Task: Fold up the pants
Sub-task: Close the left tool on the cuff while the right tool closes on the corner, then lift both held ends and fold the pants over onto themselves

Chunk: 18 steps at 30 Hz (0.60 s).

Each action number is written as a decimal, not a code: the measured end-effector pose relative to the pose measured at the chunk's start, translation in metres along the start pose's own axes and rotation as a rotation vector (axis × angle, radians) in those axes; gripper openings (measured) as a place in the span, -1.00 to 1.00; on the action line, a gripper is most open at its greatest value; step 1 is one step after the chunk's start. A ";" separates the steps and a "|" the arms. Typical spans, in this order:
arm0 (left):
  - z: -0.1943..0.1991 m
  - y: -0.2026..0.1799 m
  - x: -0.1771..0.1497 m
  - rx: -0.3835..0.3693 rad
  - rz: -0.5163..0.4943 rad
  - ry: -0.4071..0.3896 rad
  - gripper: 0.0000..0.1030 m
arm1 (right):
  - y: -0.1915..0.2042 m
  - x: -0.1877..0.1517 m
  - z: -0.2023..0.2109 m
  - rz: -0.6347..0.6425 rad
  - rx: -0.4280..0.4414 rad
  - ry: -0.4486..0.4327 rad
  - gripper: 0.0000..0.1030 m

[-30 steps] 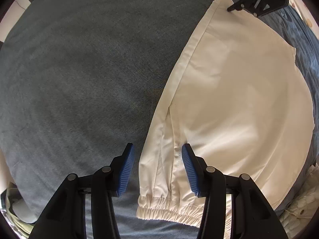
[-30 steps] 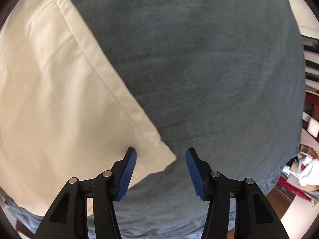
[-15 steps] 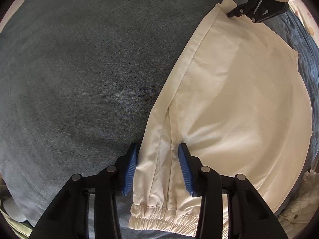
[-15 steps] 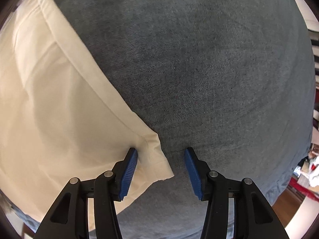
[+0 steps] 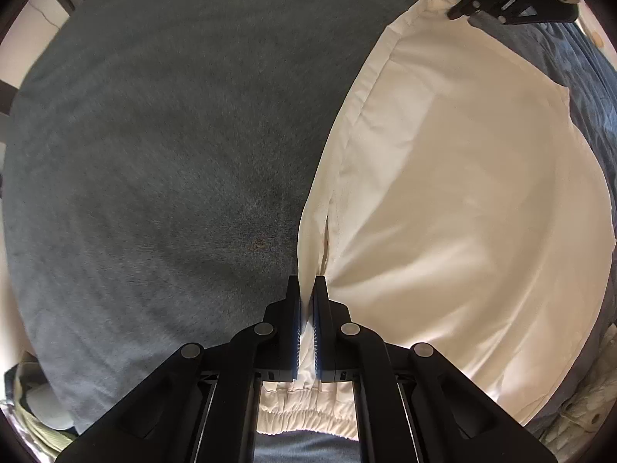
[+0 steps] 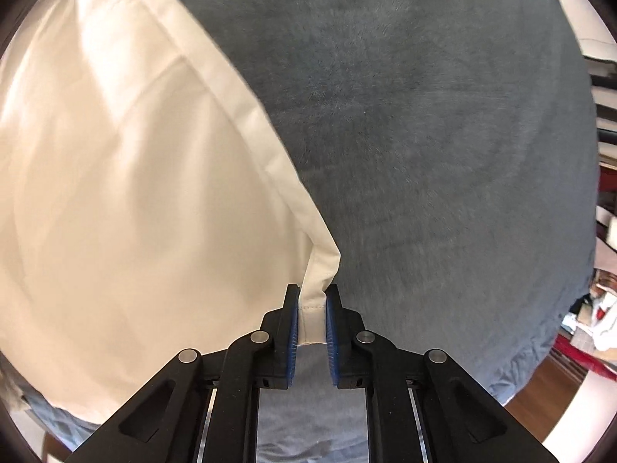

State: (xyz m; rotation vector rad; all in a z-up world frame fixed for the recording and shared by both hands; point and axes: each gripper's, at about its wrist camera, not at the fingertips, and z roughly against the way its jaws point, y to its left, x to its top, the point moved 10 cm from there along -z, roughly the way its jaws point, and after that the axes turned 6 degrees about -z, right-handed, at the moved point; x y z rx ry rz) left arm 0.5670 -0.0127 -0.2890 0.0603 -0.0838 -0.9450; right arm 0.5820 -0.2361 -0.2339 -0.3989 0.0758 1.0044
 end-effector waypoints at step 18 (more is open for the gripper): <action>0.129 -0.073 -0.016 0.212 -0.020 -0.141 -0.87 | 0.034 -0.081 0.130 -0.031 -0.207 -0.085 -0.75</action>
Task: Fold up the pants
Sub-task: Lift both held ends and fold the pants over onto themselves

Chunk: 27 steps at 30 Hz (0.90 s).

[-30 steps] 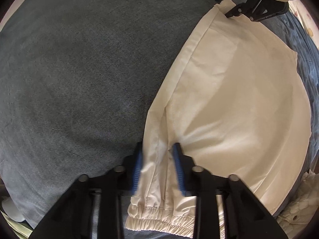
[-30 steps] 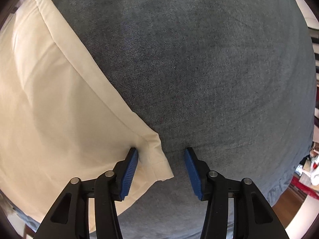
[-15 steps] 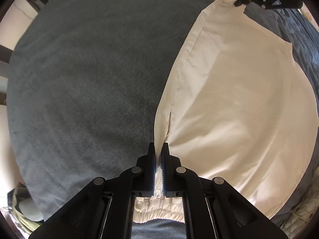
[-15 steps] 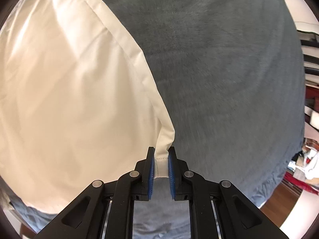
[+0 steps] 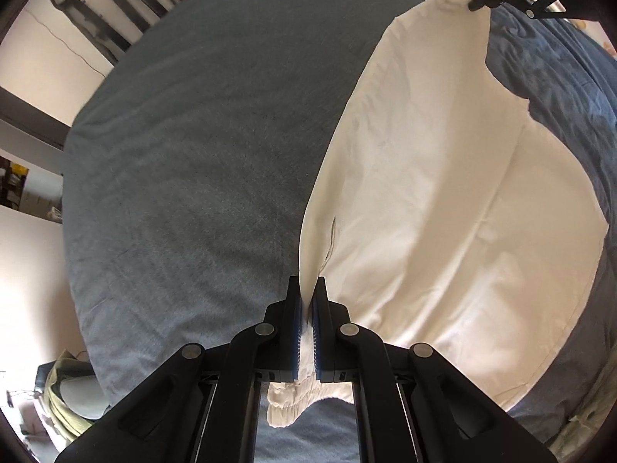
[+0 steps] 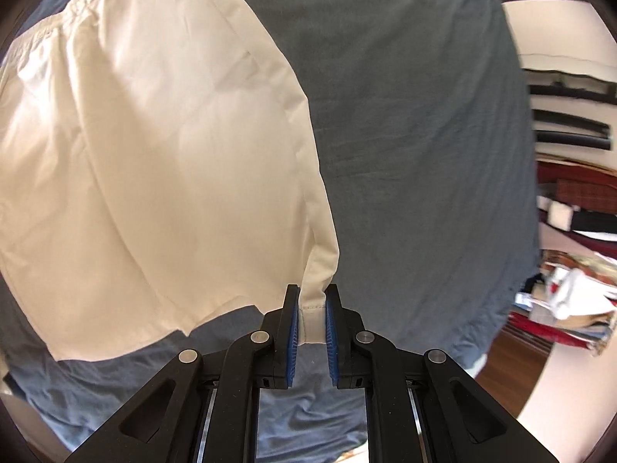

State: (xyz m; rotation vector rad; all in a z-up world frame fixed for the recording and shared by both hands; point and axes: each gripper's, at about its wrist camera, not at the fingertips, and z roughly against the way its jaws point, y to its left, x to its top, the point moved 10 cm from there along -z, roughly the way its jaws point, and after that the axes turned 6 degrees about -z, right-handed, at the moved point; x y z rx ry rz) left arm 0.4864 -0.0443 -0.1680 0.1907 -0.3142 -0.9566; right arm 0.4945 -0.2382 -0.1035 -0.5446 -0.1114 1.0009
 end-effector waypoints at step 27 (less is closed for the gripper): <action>0.093 -0.106 -0.050 0.092 -0.121 -0.054 -0.87 | 0.080 -0.080 0.094 -0.101 -0.204 -0.088 -0.75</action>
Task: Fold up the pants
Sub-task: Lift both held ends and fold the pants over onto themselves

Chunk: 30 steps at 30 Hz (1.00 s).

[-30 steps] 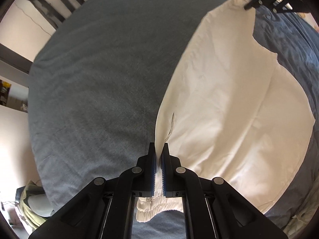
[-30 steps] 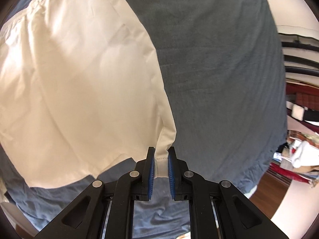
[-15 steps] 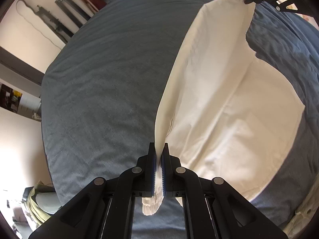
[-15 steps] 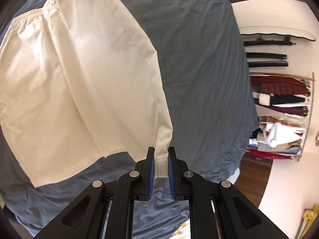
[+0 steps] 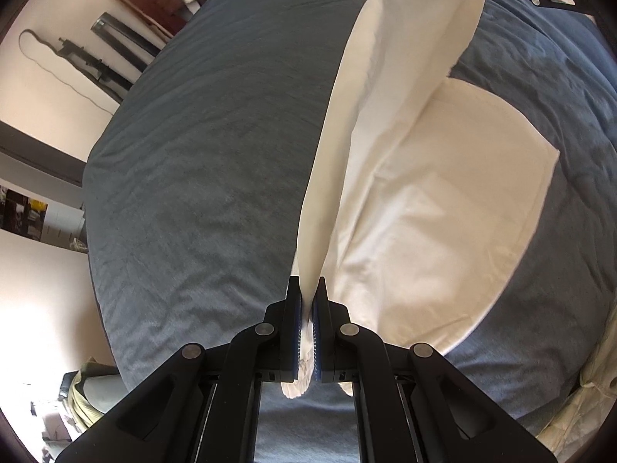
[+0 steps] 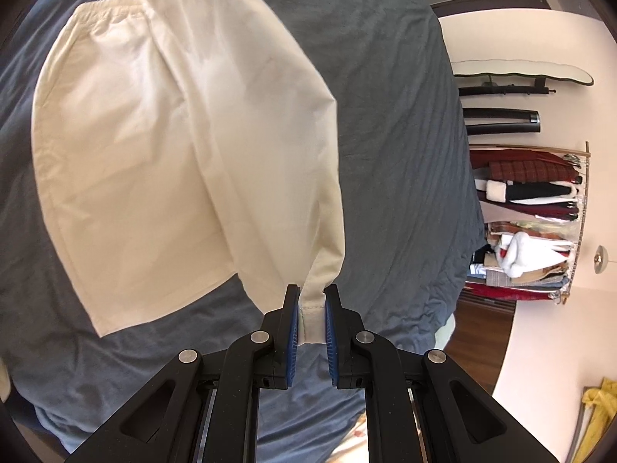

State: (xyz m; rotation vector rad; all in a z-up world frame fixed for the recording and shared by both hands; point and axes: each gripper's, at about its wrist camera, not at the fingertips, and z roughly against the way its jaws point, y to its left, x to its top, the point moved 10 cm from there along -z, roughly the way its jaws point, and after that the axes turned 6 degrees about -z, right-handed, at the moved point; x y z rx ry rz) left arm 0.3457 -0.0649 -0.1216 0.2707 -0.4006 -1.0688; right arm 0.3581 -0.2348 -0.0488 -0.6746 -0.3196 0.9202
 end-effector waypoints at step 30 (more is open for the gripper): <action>-0.029 -0.099 -0.055 -0.064 -0.113 0.069 -0.86 | 0.125 -0.057 -0.002 0.024 0.077 0.029 -0.75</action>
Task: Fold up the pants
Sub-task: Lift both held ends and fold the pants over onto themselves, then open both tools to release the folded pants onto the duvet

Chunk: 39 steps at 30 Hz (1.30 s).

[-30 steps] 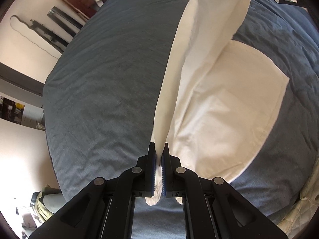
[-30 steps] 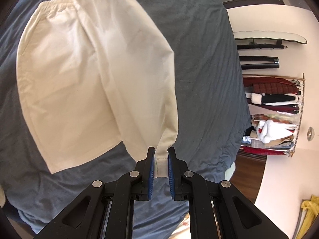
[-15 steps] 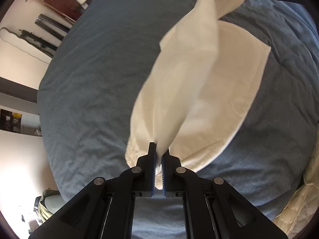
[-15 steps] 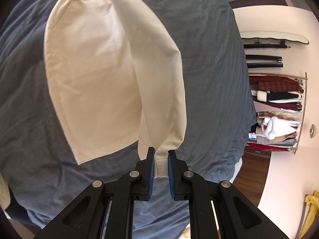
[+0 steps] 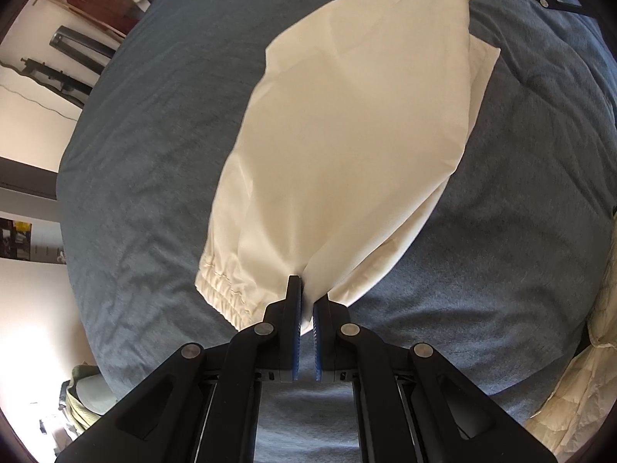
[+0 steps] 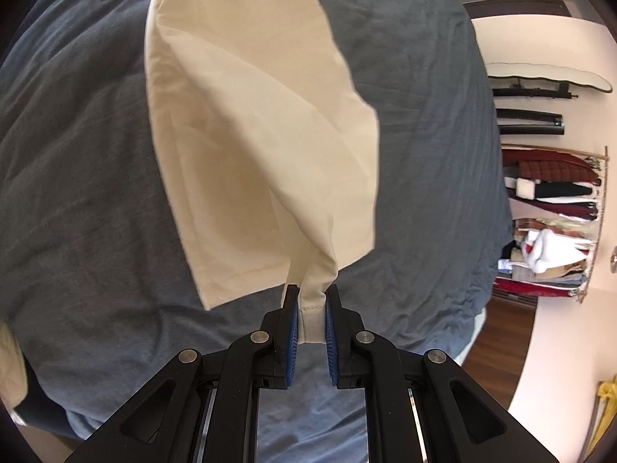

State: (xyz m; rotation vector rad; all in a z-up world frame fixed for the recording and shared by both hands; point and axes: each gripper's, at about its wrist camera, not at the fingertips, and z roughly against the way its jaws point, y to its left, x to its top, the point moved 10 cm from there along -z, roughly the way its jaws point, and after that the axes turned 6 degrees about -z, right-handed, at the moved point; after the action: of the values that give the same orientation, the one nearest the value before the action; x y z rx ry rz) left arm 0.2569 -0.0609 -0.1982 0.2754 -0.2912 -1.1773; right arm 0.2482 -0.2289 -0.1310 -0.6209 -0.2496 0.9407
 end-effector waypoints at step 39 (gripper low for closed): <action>-0.050 -0.033 -0.018 -0.024 0.077 0.060 -0.16 | 0.060 -0.030 -0.062 -0.028 0.045 0.156 -0.48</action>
State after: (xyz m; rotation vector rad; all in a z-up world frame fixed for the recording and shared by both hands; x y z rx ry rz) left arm 0.2400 -0.0532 -0.2579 0.2764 -0.2330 -1.0941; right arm 0.2191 -0.2515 -0.2149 -0.6447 -0.0977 0.8644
